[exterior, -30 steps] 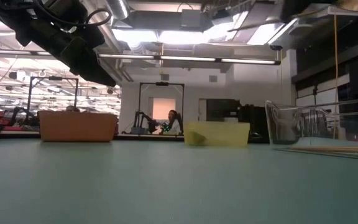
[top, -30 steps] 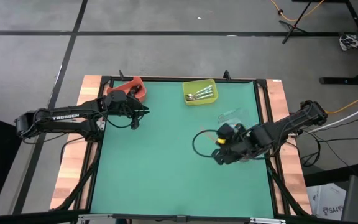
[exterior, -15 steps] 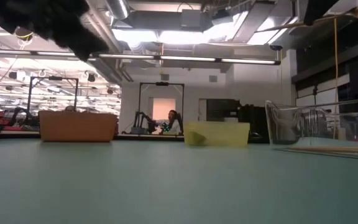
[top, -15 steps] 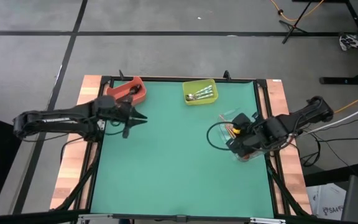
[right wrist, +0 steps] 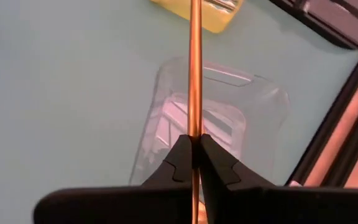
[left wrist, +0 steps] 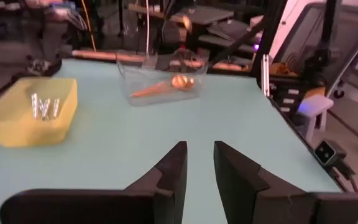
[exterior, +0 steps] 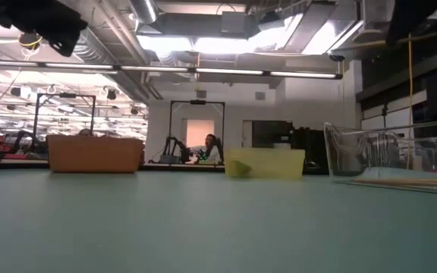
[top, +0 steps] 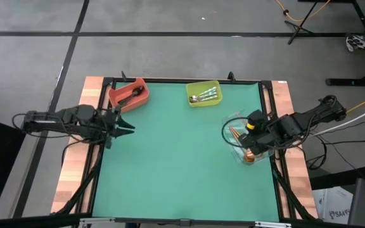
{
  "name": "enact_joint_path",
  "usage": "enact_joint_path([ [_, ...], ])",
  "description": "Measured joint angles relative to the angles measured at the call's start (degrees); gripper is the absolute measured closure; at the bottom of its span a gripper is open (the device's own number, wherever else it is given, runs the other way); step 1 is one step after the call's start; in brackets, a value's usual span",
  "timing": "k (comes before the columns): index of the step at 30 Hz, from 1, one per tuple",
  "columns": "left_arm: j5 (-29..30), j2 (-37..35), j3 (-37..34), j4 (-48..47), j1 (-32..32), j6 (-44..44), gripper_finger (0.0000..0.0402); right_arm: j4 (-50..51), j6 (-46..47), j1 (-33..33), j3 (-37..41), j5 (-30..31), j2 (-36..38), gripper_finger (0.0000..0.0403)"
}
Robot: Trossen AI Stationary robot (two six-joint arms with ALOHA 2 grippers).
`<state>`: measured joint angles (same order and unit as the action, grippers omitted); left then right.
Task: Sort silverware by color (type)
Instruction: Put the gold spoon into the transparent bin
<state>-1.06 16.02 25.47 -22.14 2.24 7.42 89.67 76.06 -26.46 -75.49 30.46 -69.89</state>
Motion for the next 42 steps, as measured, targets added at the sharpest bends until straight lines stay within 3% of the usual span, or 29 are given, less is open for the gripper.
enact_joint_path([
  [7, 0.2, -2.8, -2.2, 3.2, 4.3, -4.5, 0.0328, -2.5, 3.9, 0.0, 7.5, 0.1, 6.1, 0.0402],
  [18, 1.3, -3.9, -17.6, 25.7, 5.1, -9.8, 0.0328, -10.4, 5.0, 0.0, 19.0, 0.9, 13.0, 0.0402],
  [24, 3.4, -3.8, -20.9, 26.9, 2.4, -10.9, 0.0328, -13.8, 5.0, 0.0, 22.7, 1.0, 15.2, 0.0402],
  [32, -3.2, -3.8, -22.2, 29.3, -3.1, -13.3, 0.0328, -13.7, 5.0, 0.0, 24.0, 1.0, 15.5, 0.0402],
  [42, -5.0, -3.8, -22.5, 29.3, -8.4, -15.1, 0.0328, -14.7, 6.2, -0.1, 24.0, 3.1, 15.4, 0.0402],
])
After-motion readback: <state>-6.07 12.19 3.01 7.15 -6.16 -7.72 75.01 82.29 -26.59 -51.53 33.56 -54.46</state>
